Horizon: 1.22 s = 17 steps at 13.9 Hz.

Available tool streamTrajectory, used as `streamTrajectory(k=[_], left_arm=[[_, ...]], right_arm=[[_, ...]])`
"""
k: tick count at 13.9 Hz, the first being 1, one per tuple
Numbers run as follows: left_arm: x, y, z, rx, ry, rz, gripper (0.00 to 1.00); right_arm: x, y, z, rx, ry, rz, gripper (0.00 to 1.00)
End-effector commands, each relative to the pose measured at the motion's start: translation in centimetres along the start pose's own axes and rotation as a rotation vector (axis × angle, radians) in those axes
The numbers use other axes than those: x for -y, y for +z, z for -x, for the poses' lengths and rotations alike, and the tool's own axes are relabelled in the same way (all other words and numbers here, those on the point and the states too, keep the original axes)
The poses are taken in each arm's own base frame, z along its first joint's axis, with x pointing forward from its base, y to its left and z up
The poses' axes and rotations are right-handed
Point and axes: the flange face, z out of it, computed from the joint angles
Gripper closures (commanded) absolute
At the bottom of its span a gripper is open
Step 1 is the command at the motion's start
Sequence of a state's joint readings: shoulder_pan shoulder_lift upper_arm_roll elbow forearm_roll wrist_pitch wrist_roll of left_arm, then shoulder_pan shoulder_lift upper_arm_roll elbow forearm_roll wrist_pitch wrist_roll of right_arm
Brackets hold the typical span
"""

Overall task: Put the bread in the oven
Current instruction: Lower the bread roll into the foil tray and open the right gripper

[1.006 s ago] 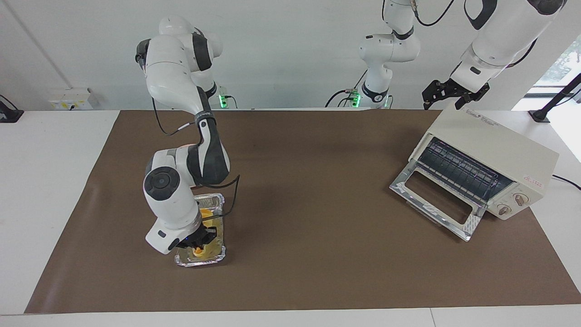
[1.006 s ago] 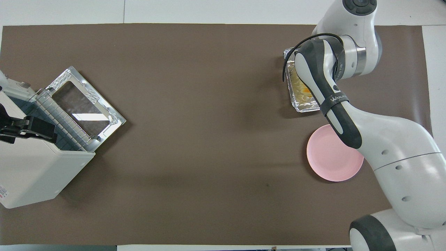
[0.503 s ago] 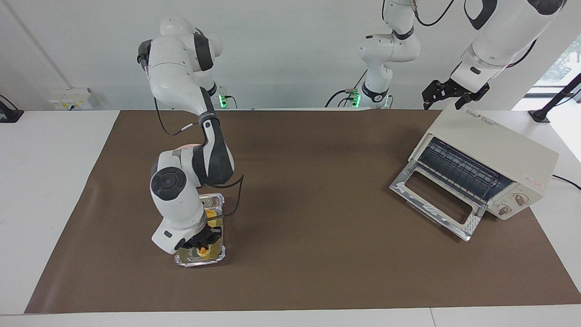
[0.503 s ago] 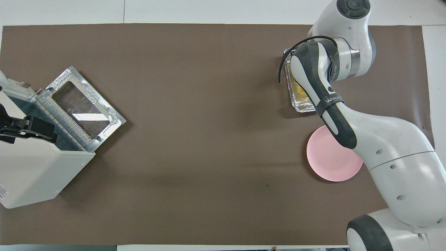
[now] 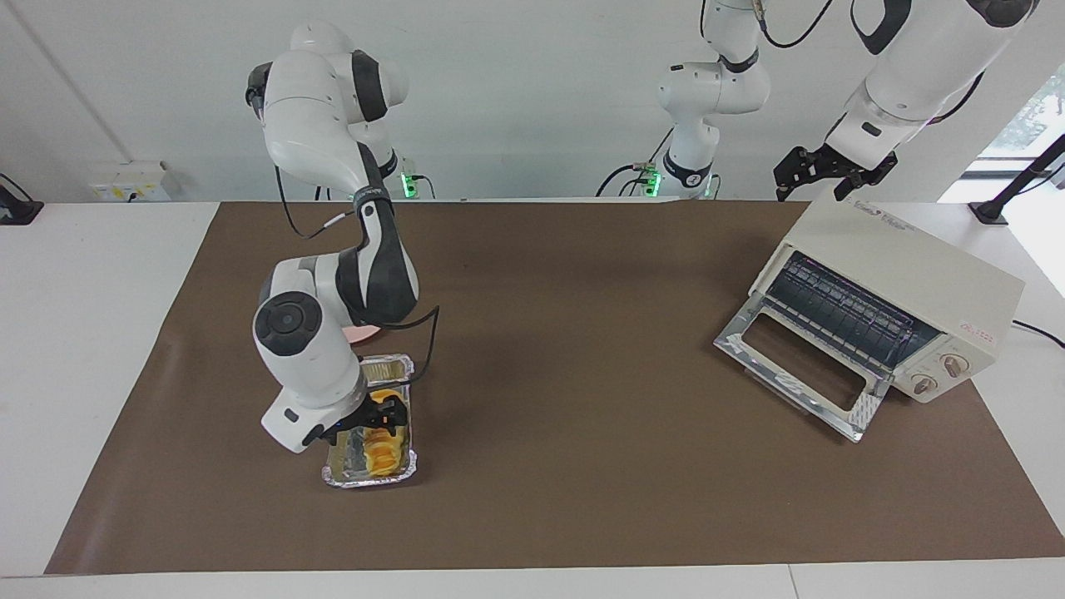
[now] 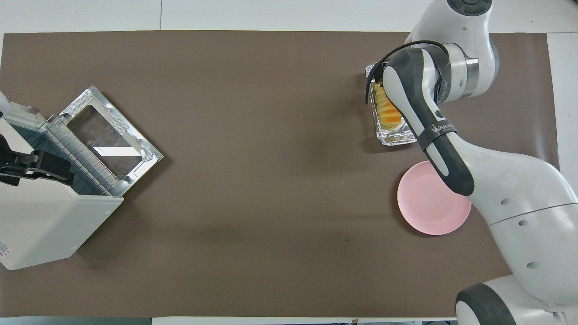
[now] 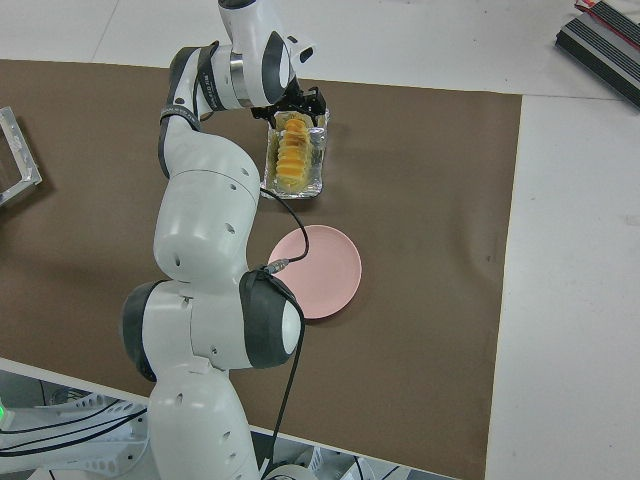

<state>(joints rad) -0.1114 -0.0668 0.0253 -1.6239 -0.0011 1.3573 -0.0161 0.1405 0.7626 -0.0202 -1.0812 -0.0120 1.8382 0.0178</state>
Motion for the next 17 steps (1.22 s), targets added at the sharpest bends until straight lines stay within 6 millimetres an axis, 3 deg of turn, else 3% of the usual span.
streamTrajectory(k=[1, 3, 6, 10, 13, 14, 17], left_arm=[[0.3, -0.2, 0.5, -0.016, -0.001, 0.009, 0.0], [0.4, -0.2, 0.5, -0.016, -0.001, 0.007, 0.0], [0.3, -0.2, 0.5, -0.016, -0.001, 0.009, 0.0], [0.3, -0.2, 0.5, -0.016, -0.001, 0.009, 0.0], [0.3, -0.2, 0.5, -0.016, -0.001, 0.009, 0.0], [0.3, -0.2, 0.5, -0.016, -0.001, 0.009, 0.0], [0.3, -0.2, 0.5, -0.016, -0.001, 0.009, 0.0]], right_arm=[[-3.7, -0.6, 0.6, 0.013, 0.062, -0.019, 0.0], [-4.2, -0.5, 0.5, 0.003, 0.053, -0.009, 0.0], [-6.0, 1.7, 1.1, 0.007, 0.033, 0.0, 0.0], [-5.8, 4.3, 2.9, -0.008, -0.014, 0.002, 0.01], [-5.1, 4.4, 3.0, -0.005, -0.021, 0.001, 0.09], [-5.0, 4.6, 3.1, 0.001, -0.023, 0.0, 0.19], [-4.7, 5.1, 3.7, 0.007, -0.026, 0.0, 0.82]])
